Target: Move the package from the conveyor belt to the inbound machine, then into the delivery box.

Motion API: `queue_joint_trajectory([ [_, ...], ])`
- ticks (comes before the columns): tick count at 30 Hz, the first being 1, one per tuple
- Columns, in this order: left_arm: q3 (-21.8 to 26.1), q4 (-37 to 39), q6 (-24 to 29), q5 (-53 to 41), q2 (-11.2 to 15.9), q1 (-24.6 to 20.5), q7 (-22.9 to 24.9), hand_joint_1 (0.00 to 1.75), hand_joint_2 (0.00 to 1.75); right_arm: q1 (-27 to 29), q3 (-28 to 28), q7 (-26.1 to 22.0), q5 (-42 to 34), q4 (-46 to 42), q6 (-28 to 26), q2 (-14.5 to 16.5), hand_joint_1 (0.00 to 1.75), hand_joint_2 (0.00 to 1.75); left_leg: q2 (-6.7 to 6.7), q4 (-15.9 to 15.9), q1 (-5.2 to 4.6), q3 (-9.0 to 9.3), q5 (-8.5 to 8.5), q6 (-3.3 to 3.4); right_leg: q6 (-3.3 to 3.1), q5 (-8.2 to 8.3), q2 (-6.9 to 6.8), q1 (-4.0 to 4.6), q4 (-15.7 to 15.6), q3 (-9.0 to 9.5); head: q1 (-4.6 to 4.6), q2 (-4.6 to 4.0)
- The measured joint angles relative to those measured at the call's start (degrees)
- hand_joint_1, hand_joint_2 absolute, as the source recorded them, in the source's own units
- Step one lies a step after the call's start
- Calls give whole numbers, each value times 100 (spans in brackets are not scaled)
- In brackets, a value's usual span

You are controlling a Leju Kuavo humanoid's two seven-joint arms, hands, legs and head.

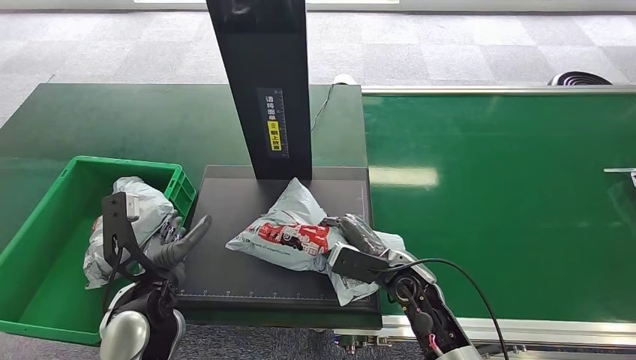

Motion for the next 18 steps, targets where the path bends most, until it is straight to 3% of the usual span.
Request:
queue_joint_trajectory([
  [5,-10,28,-97,-3,9,-19,0,0,175,-32,51,-210,-160,0,38,2,175,175,0,0,0,0,0,0,0,0,0,0,0,0,0,0],
  [8,-21,58,-134,-4,20,-34,0,0,175,-47,93,-320,-269,0,107,2,161,175,0,0,0,-1,0,0,0,0,0,0,0,0,1,1],
  [13,-61,101,-177,-4,26,-75,0,0,175,-53,177,-608,-697,-9,589,6,158,175,-1,0,0,-1,0,0,0,0,0,0,0,-1,1,0],
  [14,-70,114,-180,-4,27,-79,0,0,175,-52,192,-632,-810,-23,711,5,130,175,0,0,0,-1,0,0,0,0,0,0,0,-1,1,0],
  [17,-87,150,-182,-5,28,-90,0,0,175,-52,228,-648,-1093,-98,971,0,14,175,0,0,0,0,0,0,0,0,0,0,0,-1,1,1],
  [18,-88,156,-179,-9,28,-92,0,0,175,-52,235,-644,-1133,-122,999,-1,0,175,0,0,0,0,0,0,0,0,0,0,0,-1,1,1],
])
